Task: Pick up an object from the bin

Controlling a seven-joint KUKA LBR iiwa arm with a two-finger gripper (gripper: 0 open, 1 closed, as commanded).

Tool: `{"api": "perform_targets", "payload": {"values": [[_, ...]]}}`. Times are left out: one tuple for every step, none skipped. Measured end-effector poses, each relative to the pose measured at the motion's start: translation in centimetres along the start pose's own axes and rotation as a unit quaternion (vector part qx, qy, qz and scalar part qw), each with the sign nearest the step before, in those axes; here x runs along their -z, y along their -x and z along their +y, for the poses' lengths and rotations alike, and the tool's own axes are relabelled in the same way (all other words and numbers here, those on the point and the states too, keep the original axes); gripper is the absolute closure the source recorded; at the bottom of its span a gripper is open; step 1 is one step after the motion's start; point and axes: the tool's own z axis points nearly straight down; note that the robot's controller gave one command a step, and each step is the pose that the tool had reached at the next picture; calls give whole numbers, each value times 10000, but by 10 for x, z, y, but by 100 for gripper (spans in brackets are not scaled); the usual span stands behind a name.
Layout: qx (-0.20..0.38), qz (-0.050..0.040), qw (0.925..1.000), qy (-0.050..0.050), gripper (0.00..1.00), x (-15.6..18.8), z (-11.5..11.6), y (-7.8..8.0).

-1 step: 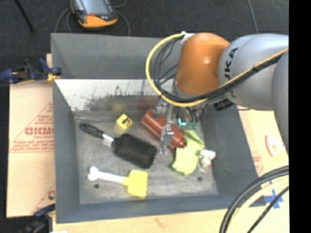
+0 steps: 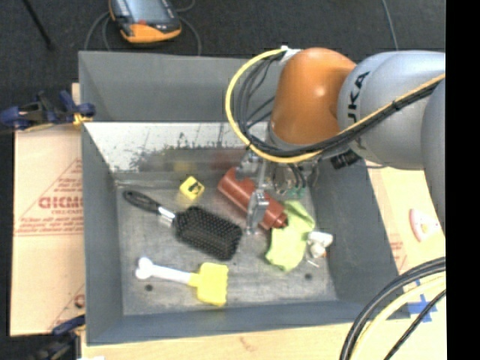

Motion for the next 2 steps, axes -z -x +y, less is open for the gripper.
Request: {"api": "perform_targets", "payload": {"values": [[-494, -14, 9988, 1, 0, -50, 15, -10], [-899, -34, 9959, 2, 0, -99, 34, -23]]}}
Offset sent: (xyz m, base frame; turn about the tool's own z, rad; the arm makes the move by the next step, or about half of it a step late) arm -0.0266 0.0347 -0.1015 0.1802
